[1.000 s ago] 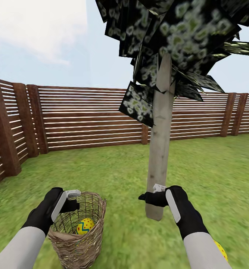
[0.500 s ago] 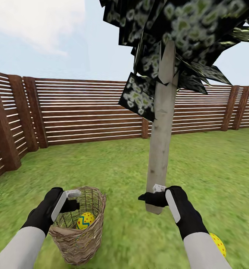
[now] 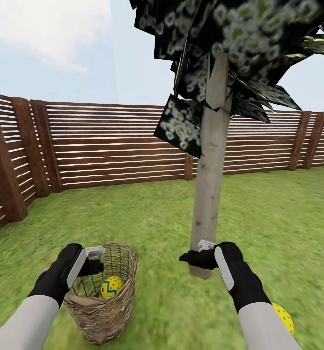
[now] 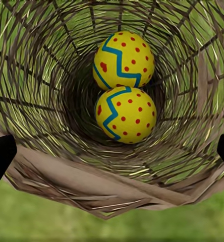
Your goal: Take the three Easter eggs out of the wicker basket on the lawn in the garden, then place them on the lawn next to a single tree (choose any tree) so that all three eggs are next to the same tree and none are left in the basket.
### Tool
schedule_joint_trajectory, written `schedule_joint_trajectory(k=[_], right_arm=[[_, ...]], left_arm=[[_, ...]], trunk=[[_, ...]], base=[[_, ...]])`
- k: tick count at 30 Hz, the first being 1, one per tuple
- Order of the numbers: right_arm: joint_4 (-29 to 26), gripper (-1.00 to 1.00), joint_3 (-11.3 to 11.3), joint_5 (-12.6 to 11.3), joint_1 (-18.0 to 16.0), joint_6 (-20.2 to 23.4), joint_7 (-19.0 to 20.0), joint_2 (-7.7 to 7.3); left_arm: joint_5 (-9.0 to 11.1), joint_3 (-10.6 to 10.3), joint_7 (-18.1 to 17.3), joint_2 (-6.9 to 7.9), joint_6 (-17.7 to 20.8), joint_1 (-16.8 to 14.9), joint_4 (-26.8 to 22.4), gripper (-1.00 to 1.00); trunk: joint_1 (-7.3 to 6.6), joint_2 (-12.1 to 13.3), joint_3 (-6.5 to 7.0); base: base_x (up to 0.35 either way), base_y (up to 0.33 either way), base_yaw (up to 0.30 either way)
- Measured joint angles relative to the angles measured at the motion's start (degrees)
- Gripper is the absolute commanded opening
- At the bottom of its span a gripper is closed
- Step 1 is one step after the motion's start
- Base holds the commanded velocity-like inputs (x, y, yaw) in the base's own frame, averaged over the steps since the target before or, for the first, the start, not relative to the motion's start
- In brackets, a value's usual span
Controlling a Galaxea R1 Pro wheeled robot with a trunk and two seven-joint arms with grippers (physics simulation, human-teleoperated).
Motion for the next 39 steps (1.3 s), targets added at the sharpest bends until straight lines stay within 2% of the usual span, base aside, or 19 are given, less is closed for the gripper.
schedule_joint_trajectory(k=[3, 8, 11, 12, 16, 23, 30, 36, 39], right_arm=[[0.00, 1.00, 0.00, 0.01, -0.01, 0.00, 0.00, 0.00], [0.05, 1.00, 0.04, 0.02, -0.07, 0.00, 0.00, 0.00], [0.08, 1.00, 0.05, 0.07, -0.09, 0.00, 0.00, -0.03], [0.08, 1.00, 0.06, 0.09, -0.10, 0.00, 0.00, -0.02], [0.09, 1.00, 0.06, 0.11, -0.10, 0.00, 0.00, -0.03], [0.09, 1.00, 0.06, 0.09, -0.10, 0.00, 0.00, -0.08], [0.09, 1.00, 0.06, 0.12, -0.10, 0.00, 0.00, -0.08], [0.09, 1.00, 0.06, 0.10, -0.10, 0.00, 0.00, -0.07], [0.09, 1.00, 0.06, 0.11, -0.10, 0.00, 0.00, -0.08]], left_arm=[[-0.09, 0.09, 0.05, -0.09, 0.00, -0.26, 0.08, 1.00], [-0.42, 0.03, 0.10, -0.12, 0.00, -5.09, 1.54, 1.00], [-0.52, 0.00, 0.33, -0.18, 0.00, -9.35, 7.16, 1.00], [-0.50, -0.01, 0.43, -0.22, 0.00, -10.85, 10.48, 1.00], [-0.45, -0.06, 0.51, -0.53, -0.41, -13.73, 17.35, 1.00], [-0.51, -0.02, 0.64, -0.97, -2.06, -14.78, 21.14, 1.00], [-0.55, -0.01, 1.77, -3.09, -10.02, -14.92, 28.72, 1.00], [-0.56, 0.05, 2.44, -3.58, -14.81, -14.95, 31.49, 1.00], [-0.55, 0.09, 2.47, -3.63, -15.67, -14.95, 31.77, 1.00]], trunk=[[0.00, 0.00, 0.00], [0.00, 0.00, 0.00], [0.00, 0.00, 0.00], [0.00, 0.00, 0.00], [0.00, 0.00, 0.00], [0.00, 0.00, 0.00], [0.00, 0.00, 0.00], [0.00, 0.00, 0.00], [0.00, 0.00, 0.00]], base=[[0.000, 0.000, 0.000], [0.000, 0.000, 0.000], [0.000, 0.000, 0.000], [0.000, 0.000, 0.000], [0.000, 0.000, 0.000], [0.000, 0.000, 0.000], [0.000, 0.000, 0.000], [0.000, 0.000, 0.000], [0.000, 0.000, 0.000]])
